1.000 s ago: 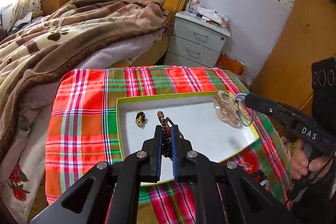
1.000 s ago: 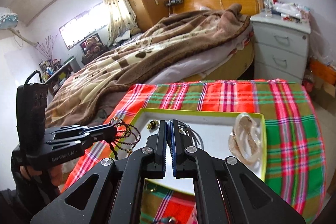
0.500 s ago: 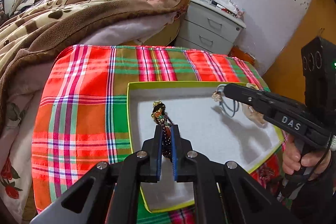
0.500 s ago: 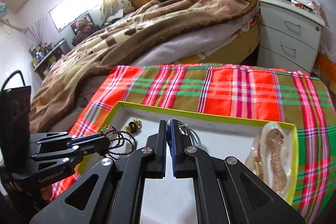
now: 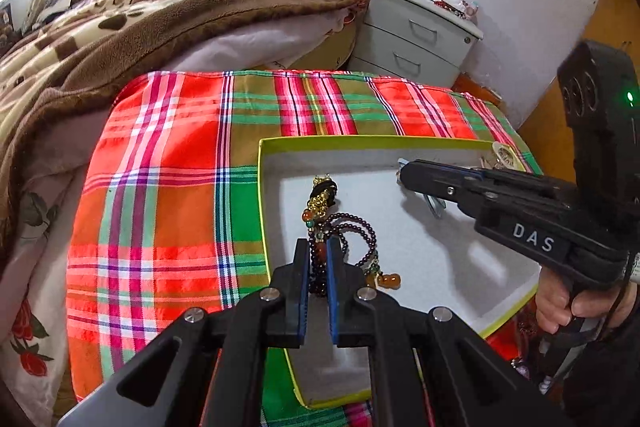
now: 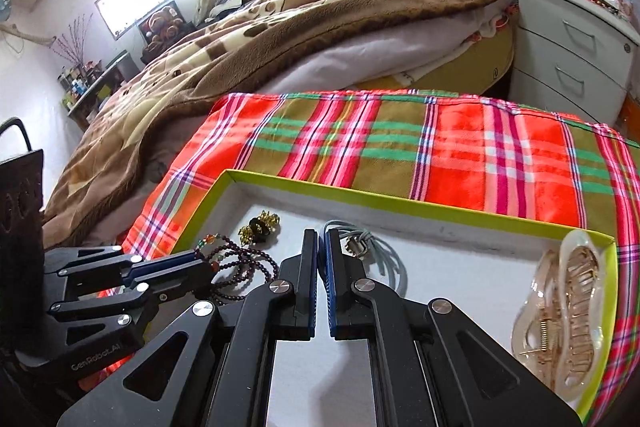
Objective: Organize jewelry
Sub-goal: 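Carry the bracelet and grey hair ties into the box lid and open both tools, then move both open tools out of the box back toward the remaining jewelry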
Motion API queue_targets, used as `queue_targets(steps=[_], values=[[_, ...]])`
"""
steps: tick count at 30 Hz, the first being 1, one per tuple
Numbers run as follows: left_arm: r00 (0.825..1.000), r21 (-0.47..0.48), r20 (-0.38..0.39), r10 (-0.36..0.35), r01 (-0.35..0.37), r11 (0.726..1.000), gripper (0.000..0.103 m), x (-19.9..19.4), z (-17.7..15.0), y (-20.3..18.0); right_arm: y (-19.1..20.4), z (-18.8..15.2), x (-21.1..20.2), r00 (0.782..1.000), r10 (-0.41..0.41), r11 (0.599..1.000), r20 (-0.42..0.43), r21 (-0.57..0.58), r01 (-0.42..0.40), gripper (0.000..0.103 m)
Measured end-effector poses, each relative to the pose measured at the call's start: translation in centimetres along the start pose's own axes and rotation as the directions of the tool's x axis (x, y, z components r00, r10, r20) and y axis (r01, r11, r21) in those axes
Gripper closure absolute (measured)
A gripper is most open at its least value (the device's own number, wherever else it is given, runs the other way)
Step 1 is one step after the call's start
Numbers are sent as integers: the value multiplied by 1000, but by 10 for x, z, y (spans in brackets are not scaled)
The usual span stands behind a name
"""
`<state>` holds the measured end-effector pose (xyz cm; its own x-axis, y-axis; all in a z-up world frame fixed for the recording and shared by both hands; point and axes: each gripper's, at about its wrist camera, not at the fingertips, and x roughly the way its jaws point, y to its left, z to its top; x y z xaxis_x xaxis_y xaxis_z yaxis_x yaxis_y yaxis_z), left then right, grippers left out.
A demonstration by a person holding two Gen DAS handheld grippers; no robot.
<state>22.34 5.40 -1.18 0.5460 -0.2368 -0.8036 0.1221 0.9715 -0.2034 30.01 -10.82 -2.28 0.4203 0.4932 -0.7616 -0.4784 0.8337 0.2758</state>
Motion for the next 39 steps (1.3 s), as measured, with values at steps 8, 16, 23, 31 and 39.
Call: queue_targets(steps=[8, 16, 23, 31, 39], values=[[1000, 4, -7, -19, 19, 1000, 86, -2, -2, -1, -2, -2, 6, 1000, 3, 1000, -25, 13, -2, 99], [1000, 6, 16, -14, 14, 1000, 64, -10, -1, -4, -2, 0, 4, 1000, -6, 1000, -25, 28, 6, 88], [999, 3, 38, -16, 16, 1000, 64, -22, -3, -4, 5, -2, -8, 1000, -6, 1000, -5, 15, 6, 74], [995, 25, 83, -47, 45, 999, 62, -47, -19, -14, 9, -19, -52, 995, -49, 999, 88, 15, 48, 72], [991, 91, 50, -123, 118, 989, 61, -49, -48, -39, 7, -57, -110, 972, -121, 992, 203, 70, 109, 72]])
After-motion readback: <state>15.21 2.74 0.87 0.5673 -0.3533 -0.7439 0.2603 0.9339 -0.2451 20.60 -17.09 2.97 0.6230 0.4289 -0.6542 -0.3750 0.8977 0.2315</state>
